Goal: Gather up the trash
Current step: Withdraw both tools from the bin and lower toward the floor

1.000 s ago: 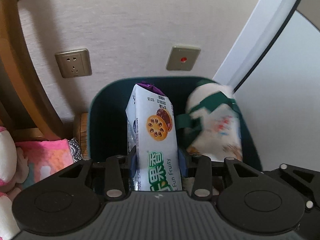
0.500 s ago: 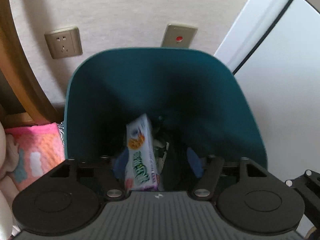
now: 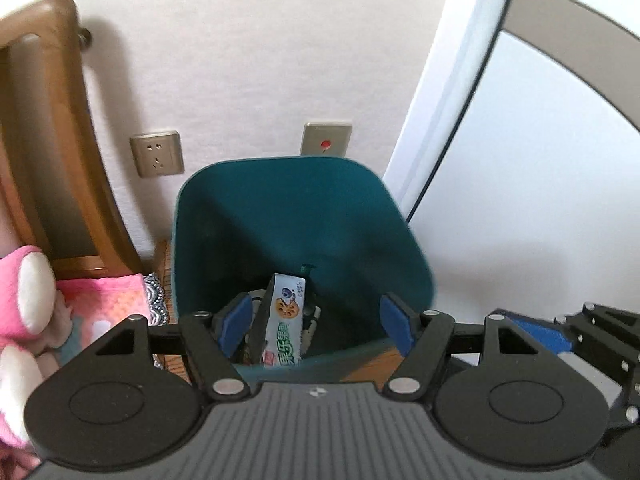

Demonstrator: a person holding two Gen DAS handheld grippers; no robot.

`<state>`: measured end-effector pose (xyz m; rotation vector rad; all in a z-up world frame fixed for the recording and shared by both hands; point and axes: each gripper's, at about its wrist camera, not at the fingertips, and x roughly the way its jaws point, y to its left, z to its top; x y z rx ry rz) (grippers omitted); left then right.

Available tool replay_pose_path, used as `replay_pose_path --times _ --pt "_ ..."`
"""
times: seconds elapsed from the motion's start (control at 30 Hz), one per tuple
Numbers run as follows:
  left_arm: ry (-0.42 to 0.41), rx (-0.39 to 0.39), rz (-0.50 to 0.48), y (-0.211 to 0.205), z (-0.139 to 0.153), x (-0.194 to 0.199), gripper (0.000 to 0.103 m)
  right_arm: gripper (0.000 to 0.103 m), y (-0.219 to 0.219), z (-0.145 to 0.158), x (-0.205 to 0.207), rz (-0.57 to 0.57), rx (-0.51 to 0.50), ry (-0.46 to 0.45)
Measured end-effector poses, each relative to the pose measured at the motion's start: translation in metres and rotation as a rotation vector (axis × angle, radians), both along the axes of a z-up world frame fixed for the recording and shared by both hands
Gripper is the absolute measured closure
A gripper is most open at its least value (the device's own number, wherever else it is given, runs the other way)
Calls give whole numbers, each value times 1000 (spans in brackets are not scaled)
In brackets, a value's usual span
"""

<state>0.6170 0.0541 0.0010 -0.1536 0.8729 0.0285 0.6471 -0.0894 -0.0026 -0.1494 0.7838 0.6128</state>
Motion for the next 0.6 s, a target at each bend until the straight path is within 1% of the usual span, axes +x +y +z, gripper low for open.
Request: replay_pose_path --times 0.1,0.17,0.27,0.33,0.37,0.5,0.6 --pt "-37 19 20 -16 13 -33 33 50 -16 9 -23 25 41 -16" --pt "-64 44 46 -26 19 -56 33 49 -22 11 -33 46 56 -23" --pt "-87 57 87 -38 28 -90 27 46 -35 18 -55 82 81 -37" --pt "-99 58 115 -43 32 -113 27 44 -42 19 -68 97 106 -39" --pt "-102 55 129 -44 33 -122 27 42 -46 21 -75 100 117 -46" --pt "-115 51 173 -45 32 -158 26 41 -54 16 -94 87 159 -53" --pt "-130 76 166 -45 23 -179 23 39 -55 5 -104 68 178 -55"
